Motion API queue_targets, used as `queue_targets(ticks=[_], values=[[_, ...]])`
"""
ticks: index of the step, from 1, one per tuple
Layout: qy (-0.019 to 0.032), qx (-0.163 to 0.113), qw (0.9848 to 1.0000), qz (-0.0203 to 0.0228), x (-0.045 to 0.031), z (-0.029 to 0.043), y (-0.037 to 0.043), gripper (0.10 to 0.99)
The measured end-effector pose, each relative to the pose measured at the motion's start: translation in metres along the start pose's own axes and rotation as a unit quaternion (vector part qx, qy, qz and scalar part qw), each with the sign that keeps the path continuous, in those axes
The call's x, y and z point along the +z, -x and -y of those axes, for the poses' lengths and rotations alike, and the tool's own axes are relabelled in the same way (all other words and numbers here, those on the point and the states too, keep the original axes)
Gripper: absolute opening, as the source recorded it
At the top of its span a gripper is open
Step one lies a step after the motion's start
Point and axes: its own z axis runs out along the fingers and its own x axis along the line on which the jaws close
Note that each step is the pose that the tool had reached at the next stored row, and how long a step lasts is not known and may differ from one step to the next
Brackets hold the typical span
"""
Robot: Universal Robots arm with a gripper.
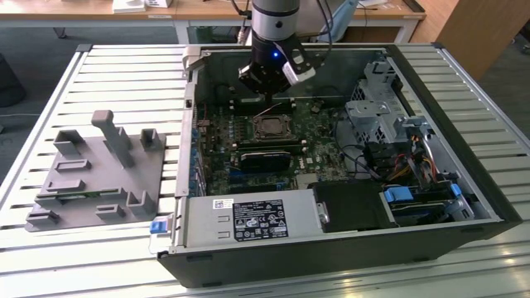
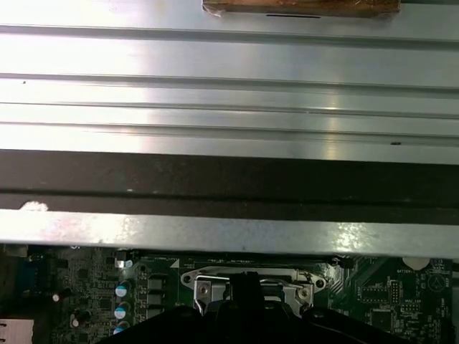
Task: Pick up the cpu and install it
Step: 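Install the first cpu locking lever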
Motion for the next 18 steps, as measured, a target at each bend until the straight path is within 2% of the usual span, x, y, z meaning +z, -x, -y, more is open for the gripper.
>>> queue_targets(ticks=[8, 18], values=[[0.0008, 0.0, 1.0, -0.0001, 0.0046, -0.0004, 0.0006, 0.106], [0.0009, 0.0, 1.0, 0.0, 0.0108, -0.005, 0.0071, 0.106]])
